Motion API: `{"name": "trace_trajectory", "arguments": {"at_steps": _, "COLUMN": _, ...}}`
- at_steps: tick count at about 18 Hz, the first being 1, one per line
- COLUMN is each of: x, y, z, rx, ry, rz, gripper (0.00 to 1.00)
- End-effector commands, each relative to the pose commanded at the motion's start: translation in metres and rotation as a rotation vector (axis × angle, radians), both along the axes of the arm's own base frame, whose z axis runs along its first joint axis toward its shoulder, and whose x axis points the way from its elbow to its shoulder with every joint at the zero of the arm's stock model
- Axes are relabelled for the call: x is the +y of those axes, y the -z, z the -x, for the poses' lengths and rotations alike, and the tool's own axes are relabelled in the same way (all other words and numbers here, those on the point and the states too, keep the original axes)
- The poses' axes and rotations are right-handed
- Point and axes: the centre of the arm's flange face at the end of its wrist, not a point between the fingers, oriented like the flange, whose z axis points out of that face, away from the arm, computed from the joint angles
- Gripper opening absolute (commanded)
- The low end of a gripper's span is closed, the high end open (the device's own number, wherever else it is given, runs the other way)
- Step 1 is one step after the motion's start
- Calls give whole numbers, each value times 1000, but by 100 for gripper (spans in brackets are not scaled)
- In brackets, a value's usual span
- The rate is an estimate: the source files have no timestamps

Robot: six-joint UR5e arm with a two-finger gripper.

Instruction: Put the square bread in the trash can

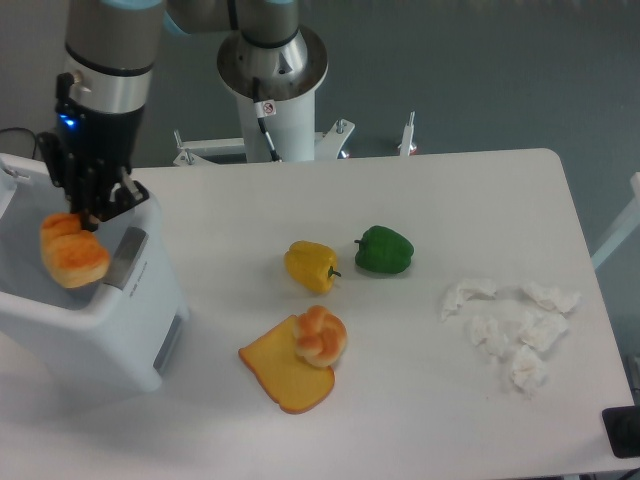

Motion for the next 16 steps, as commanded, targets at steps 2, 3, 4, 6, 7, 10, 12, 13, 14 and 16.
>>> {"name": "trace_trajectory", "arguments": {"at_steps": 2, "x": 3, "y": 4, "z": -4, "rx": -45, "ry": 8, "rz": -6, "gripper": 100}}
{"name": "trace_trajectory", "arguments": {"at_steps": 3, "x": 4, "y": 7, "z": -6, "rx": -67, "ry": 13, "rz": -9, "gripper": 100}}
{"name": "trace_trajectory", "arguments": {"at_steps": 4, "x": 3, "y": 12, "z": -8, "rx": -83, "ry": 18, "rz": -6, "gripper": 100}}
{"name": "trace_trajectory", "arguments": {"at_steps": 6, "x": 1, "y": 16, "z": -10, "rx": -92, "ry": 20, "rz": -3, "gripper": 100}}
{"name": "trace_trajectory", "arguments": {"at_steps": 7, "x": 1, "y": 17, "z": -10, "rx": -93, "ry": 20, "rz": 0, "gripper": 100}}
{"name": "trace_trajectory", "arguments": {"at_steps": 10, "x": 2, "y": 21, "z": -9, "rx": -98, "ry": 20, "rz": 8, "gripper": 100}}
{"name": "trace_trajectory", "arguments": {"at_steps": 12, "x": 3, "y": 23, "z": -9, "rx": -99, "ry": 18, "rz": 12, "gripper": 100}}
{"name": "trace_trajectory", "arguments": {"at_steps": 13, "x": 3, "y": 24, "z": -8, "rx": -99, "ry": 16, "rz": 14, "gripper": 100}}
{"name": "trace_trajectory", "arguments": {"at_steps": 14, "x": 4, "y": 26, "z": -8, "rx": -99, "ry": 16, "rz": 16, "gripper": 100}}
{"name": "trace_trajectory", "arguments": {"at_steps": 16, "x": 5, "y": 28, "z": -5, "rx": -101, "ry": 11, "rz": 19, "gripper": 100}}
